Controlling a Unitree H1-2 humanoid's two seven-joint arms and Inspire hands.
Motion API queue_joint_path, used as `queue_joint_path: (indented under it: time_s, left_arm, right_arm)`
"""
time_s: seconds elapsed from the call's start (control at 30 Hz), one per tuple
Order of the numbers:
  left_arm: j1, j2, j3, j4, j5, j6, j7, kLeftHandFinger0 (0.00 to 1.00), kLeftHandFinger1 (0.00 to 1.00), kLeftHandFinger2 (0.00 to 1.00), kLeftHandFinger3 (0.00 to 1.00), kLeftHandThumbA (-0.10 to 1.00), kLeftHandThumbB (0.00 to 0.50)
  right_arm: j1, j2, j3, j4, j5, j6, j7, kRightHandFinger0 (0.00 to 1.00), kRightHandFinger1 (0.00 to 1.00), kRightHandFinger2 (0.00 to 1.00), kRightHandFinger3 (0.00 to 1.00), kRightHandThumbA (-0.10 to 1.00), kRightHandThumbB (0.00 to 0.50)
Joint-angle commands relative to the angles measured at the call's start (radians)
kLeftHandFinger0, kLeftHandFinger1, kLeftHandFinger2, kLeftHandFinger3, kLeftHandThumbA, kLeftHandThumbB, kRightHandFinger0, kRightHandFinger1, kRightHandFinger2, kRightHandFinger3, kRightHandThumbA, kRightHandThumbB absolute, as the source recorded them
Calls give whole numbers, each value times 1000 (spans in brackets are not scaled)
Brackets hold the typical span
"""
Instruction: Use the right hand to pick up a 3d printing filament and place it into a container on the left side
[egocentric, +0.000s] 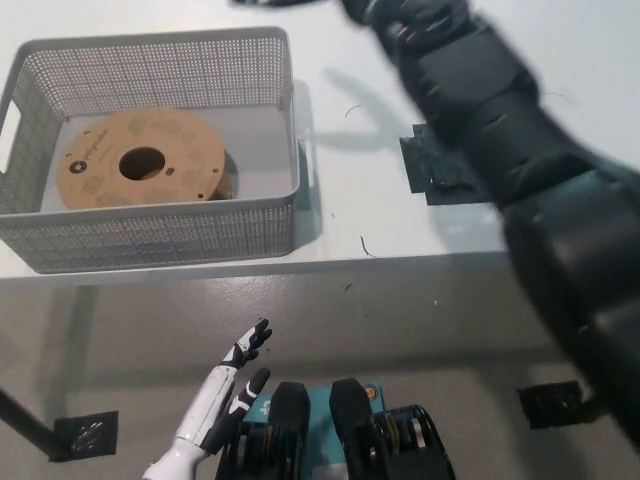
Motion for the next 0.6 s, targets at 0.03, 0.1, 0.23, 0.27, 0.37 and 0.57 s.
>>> queue_joint_path:
  time_s: [0.03, 0.1, 0.23, 0.27, 0.37, 0.57]
  left_arm:
    - [-11, 5, 15, -15, -11, -40, -14, 1000, 1000, 1000, 1000, 1000, 200]
    - [-10, 4, 17, -16, 3, -42, -9, 1000, 1000, 1000, 1000, 1000, 201]
    - [-12, 3, 18, -15, 10, -43, -2, 1000, 1000, 1000, 1000, 1000, 208]
    - [-12, 3, 16, -14, 15, -43, 3, 1000, 1000, 1000, 1000, 1000, 209]
    - [-10, 2, 12, -16, 6, -43, 1, 1000, 1000, 1000, 1000, 1000, 203]
    - [-9, -6, 6, -11, 5, -43, 13, 1000, 1000, 1000, 1000, 1000, 211]
  right_arm:
    - [-87, -137, -41, -194, 45, -62, 85, 1000, 1000, 1000, 1000, 1000, 467]
    - [-46, -179, -28, -321, 28, -38, 107, 1000, 1000, 1000, 1000, 1000, 470]
    - [97, -259, -15, -713, 29, 35, 152, 1000, 1000, 1000, 1000, 1000, 479]
    - [135, -276, -6, -810, 13, 46, 147, 1000, 1000, 1000, 1000, 1000, 475]
    - [219, -292, -12, -1014, 22, 83, 145, 1000, 1000, 1000, 1000, 1000, 433]
    - [440, -296, -40, -1475, 68, 145, 134, 1000, 1000, 1000, 1000, 1000, 424]
